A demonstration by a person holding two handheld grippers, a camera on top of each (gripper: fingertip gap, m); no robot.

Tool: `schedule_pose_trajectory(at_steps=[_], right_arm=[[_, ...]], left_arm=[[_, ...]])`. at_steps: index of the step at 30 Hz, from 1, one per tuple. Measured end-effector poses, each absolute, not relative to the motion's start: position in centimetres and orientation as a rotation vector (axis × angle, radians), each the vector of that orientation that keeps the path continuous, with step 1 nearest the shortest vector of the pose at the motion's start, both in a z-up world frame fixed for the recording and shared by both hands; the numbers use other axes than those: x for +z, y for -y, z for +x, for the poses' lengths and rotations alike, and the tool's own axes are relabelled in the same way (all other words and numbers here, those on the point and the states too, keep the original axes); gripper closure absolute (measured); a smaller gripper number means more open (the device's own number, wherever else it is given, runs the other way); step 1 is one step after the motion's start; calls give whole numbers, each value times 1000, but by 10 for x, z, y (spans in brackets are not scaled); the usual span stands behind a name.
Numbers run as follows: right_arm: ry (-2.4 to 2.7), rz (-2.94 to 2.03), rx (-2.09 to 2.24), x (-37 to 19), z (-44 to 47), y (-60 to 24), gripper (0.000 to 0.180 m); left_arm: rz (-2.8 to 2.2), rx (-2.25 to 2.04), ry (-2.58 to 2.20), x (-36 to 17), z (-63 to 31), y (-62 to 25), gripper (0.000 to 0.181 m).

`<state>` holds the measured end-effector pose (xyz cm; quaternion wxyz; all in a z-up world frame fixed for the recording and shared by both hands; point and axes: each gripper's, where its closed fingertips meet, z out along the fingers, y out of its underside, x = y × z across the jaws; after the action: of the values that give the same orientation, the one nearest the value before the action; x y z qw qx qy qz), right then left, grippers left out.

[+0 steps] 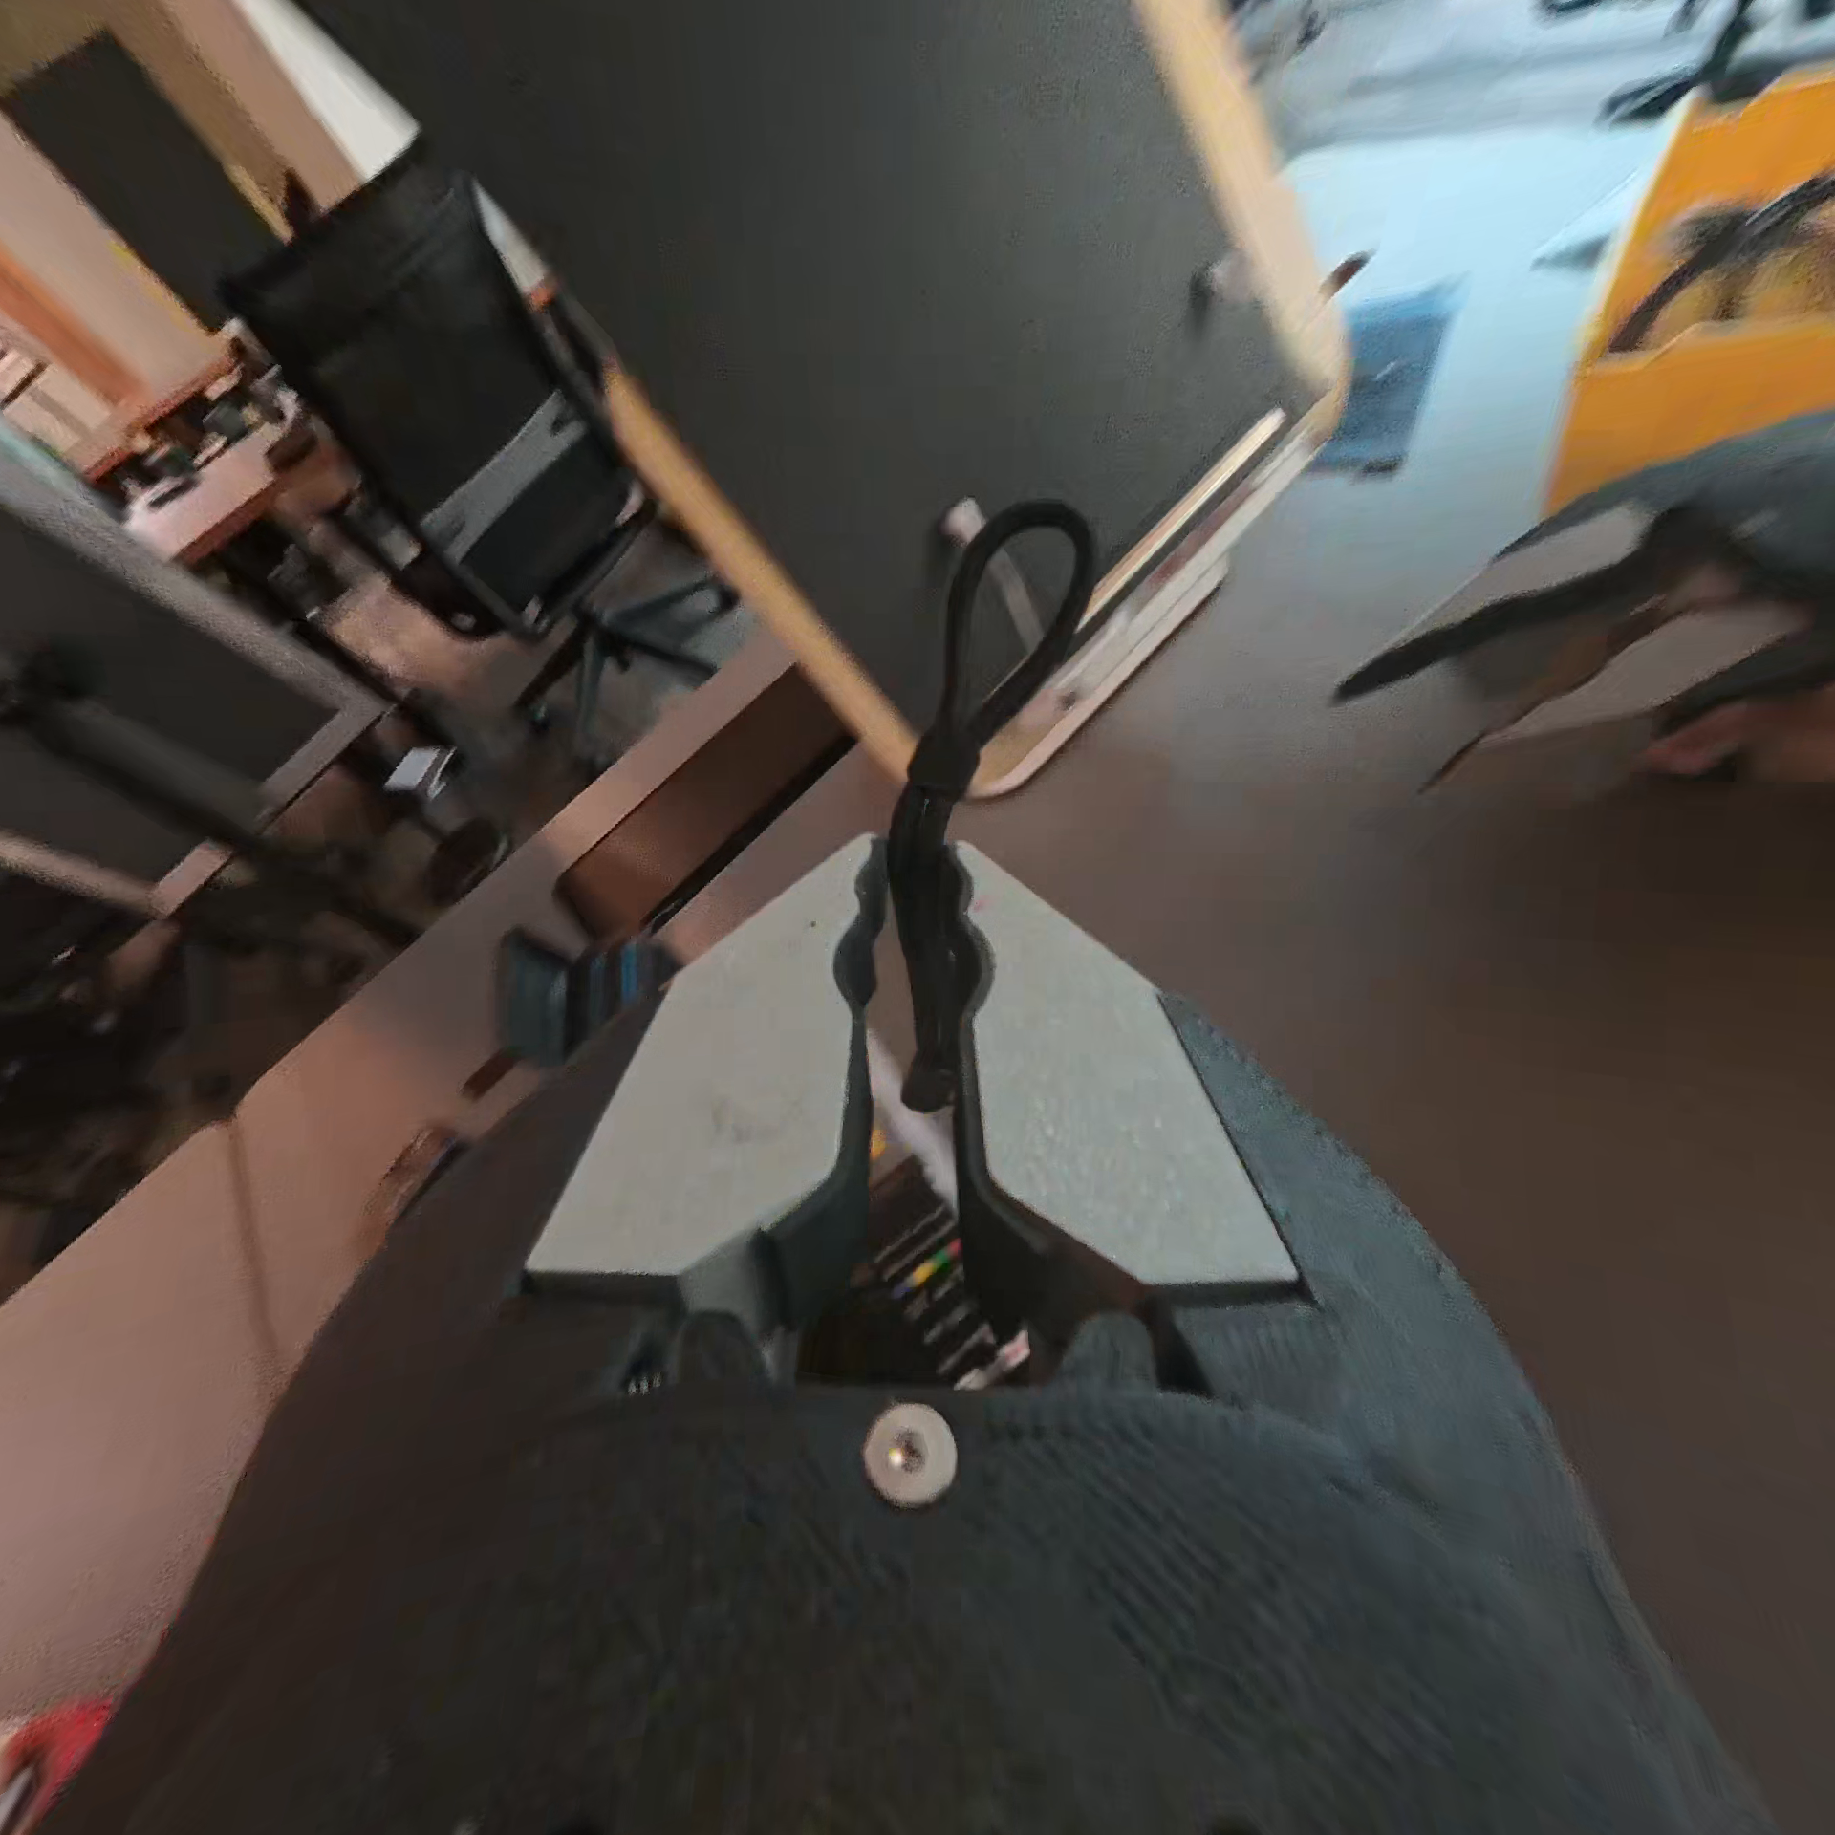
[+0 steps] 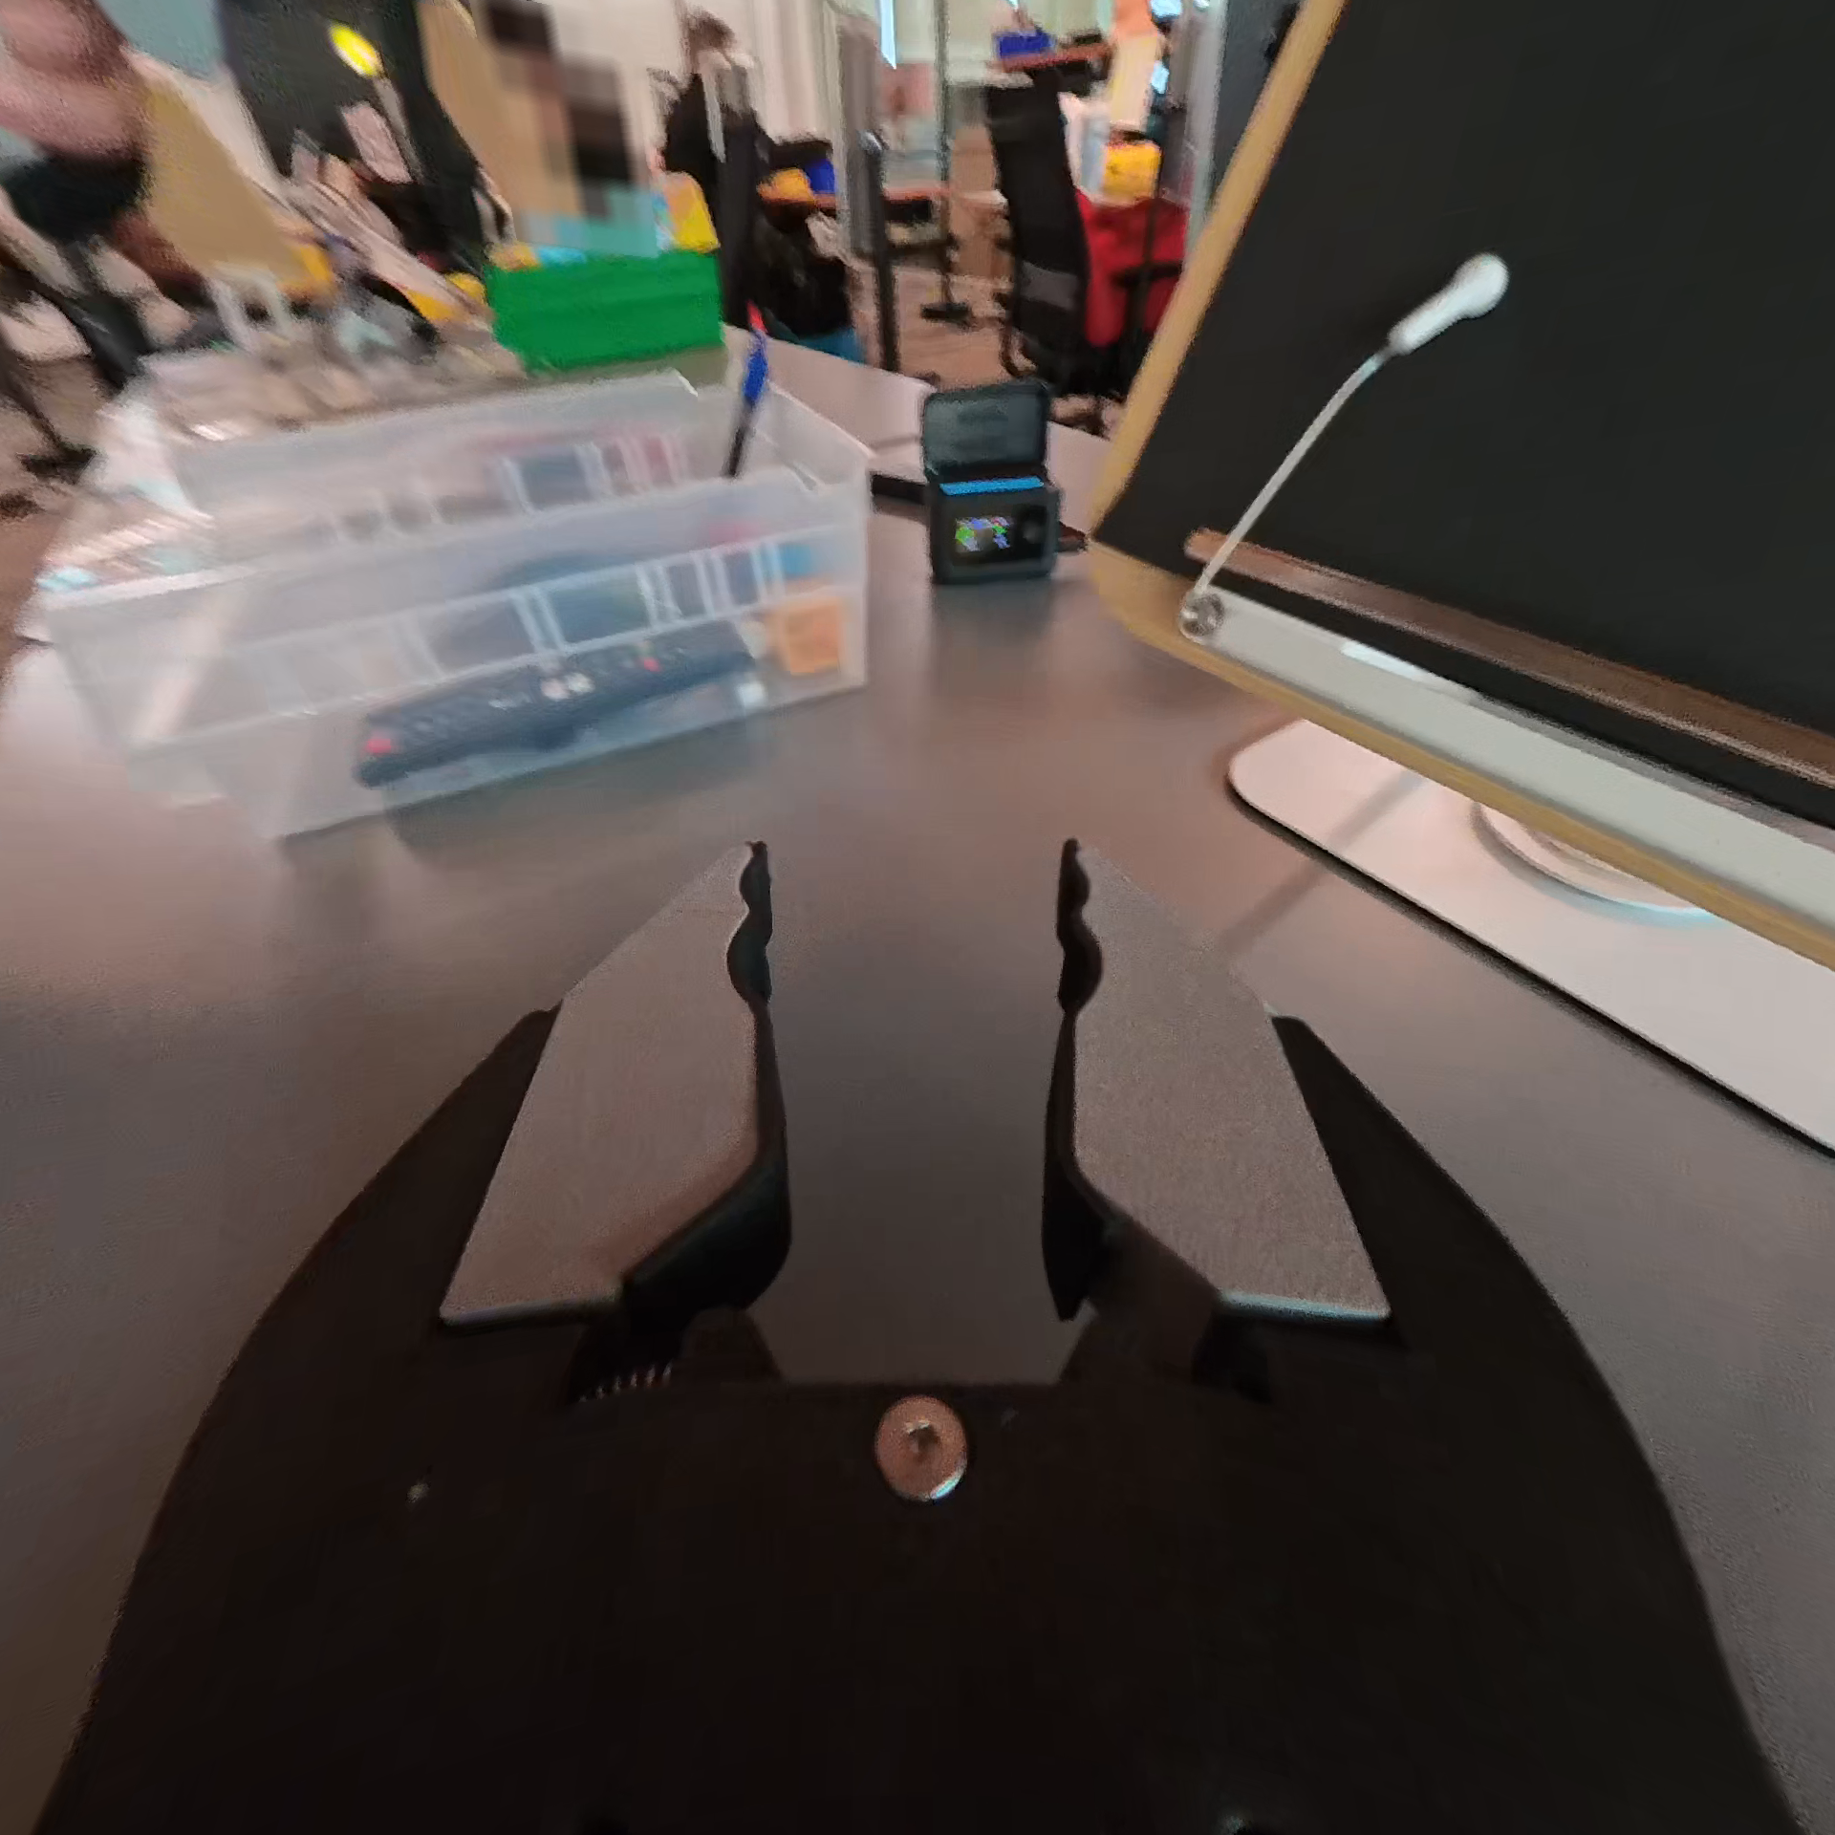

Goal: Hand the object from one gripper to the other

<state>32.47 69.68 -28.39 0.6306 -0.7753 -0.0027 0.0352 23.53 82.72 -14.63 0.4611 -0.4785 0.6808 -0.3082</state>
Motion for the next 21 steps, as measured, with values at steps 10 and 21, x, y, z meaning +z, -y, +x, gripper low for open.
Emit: schedule_pose_trajectory(at_steps=[10, 21], right_arm=[[-86, -1500, 406, -243, 337, -678, 119], [-66, -1448, 632, -242, 341, -678, 168]], left_arm=[[-1215, -1265, -1557, -227, 330, -705, 174], [-1086, -1188, -1678, -264, 342, -676, 174]])
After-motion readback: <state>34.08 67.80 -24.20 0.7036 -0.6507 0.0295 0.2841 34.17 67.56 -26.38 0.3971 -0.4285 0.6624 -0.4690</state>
